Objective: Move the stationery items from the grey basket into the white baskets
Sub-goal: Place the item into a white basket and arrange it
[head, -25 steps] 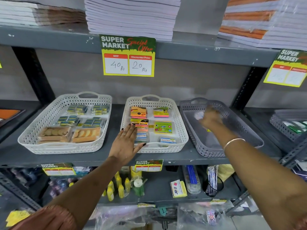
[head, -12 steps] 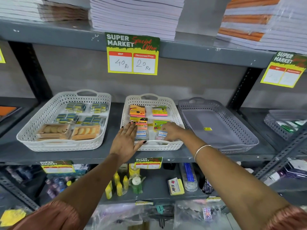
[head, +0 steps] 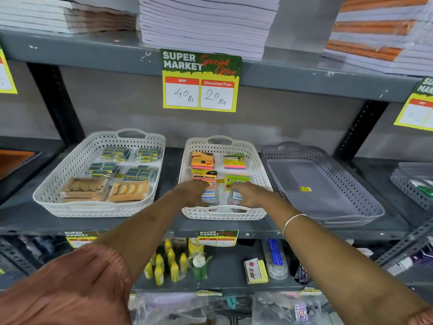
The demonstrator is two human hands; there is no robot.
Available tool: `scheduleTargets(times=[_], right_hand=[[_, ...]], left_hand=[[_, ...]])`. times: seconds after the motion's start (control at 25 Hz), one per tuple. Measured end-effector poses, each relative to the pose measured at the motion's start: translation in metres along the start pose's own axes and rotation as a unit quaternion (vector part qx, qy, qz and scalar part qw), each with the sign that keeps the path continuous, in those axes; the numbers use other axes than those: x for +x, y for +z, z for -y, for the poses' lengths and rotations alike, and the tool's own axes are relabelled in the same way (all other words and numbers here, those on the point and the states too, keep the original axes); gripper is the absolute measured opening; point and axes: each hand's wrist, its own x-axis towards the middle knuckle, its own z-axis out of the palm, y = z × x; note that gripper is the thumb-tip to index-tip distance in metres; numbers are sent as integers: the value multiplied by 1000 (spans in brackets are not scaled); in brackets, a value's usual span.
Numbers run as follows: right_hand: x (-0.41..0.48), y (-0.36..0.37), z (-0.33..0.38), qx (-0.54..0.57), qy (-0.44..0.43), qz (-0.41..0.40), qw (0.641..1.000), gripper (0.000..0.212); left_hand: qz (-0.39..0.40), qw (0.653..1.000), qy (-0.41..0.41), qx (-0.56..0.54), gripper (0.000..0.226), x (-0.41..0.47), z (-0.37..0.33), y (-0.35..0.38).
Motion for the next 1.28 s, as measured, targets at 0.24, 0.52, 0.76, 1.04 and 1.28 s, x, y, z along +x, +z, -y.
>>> scheduleTargets(times=[0.24, 0.52, 0.76, 1.04, 1.28], right_hand=[[1, 0, -1, -36, 15, 28, 999, 56], [3, -25, -3, 82, 4, 31, 996, 61], [48, -36, -32, 58, 43, -35, 997, 75], [82, -10, -43, -34, 29, 10, 999, 86], [93, -9, -49, -49, 29, 27, 998, 88]], left_hand=[[33, 991, 9, -127, 38, -8, -34, -17], [-19, 998, 58, 3, 69, 23, 6, 4], [-103, 994, 41, 2, 77, 63, 15, -21], [-18, 995, 57, 75, 72, 108, 33, 1], [-10, 995, 59, 81, 77, 116, 34, 1]])
